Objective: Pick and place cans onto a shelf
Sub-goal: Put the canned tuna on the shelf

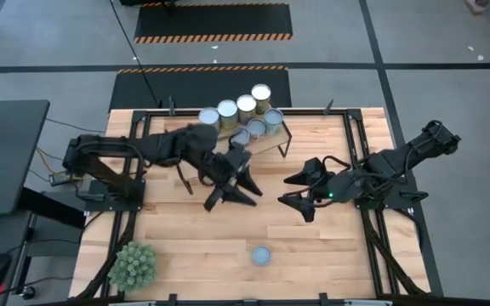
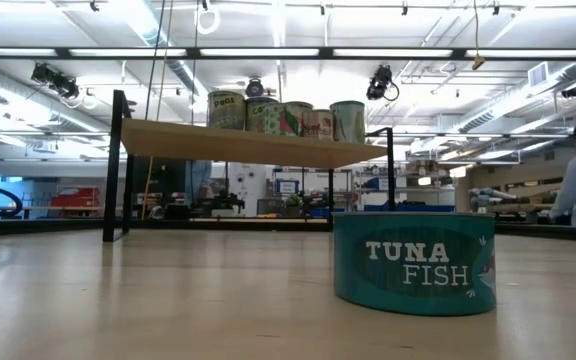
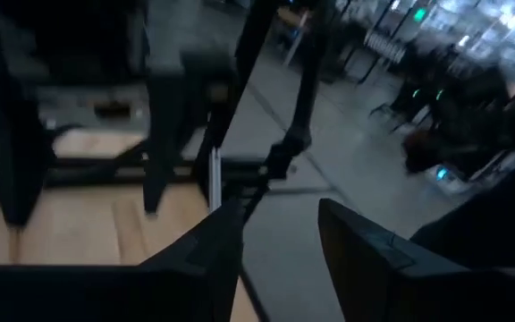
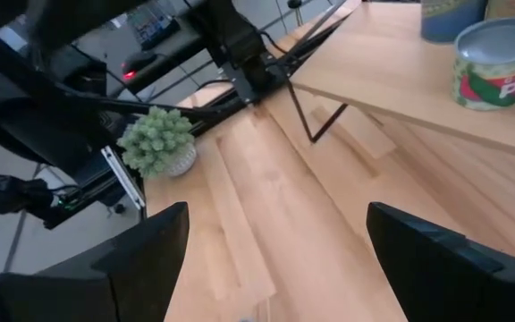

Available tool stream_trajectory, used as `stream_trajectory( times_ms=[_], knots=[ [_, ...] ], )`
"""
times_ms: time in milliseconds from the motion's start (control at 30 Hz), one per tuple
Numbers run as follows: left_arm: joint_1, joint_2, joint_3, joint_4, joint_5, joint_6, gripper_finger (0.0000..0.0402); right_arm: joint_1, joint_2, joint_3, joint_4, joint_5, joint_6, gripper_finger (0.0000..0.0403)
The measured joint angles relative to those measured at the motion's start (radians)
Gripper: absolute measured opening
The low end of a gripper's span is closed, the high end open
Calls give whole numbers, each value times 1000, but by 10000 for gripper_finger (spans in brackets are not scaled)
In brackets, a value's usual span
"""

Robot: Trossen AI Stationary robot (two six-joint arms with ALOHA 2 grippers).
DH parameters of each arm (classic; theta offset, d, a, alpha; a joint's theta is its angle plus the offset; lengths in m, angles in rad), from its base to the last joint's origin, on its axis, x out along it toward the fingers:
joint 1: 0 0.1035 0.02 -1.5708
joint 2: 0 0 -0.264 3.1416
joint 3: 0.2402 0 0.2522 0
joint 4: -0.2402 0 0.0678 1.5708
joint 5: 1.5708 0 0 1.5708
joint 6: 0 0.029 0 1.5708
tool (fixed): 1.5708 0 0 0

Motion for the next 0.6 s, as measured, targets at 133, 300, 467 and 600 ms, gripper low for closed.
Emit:
stream_trajectory(
  times_ms=[133, 300, 467, 600],
  knots=[
    [-75, 1, -2, -71, -106, 54, 145, 20, 8, 0, 0, 0, 24, 348],
    [-154, 0, -1, -111, -209, 51, 144, 28, 23, 0, -12, -19, 77, 348],
    [-242, 0, -1, -243, -336, 17, 146, 42, 87, 0, -5, -109, 50, 348],
    [-316, 0, -1, -418, -398, -64, 148, 41, 159, 0, 16, -189, 43, 348]
  ],
)
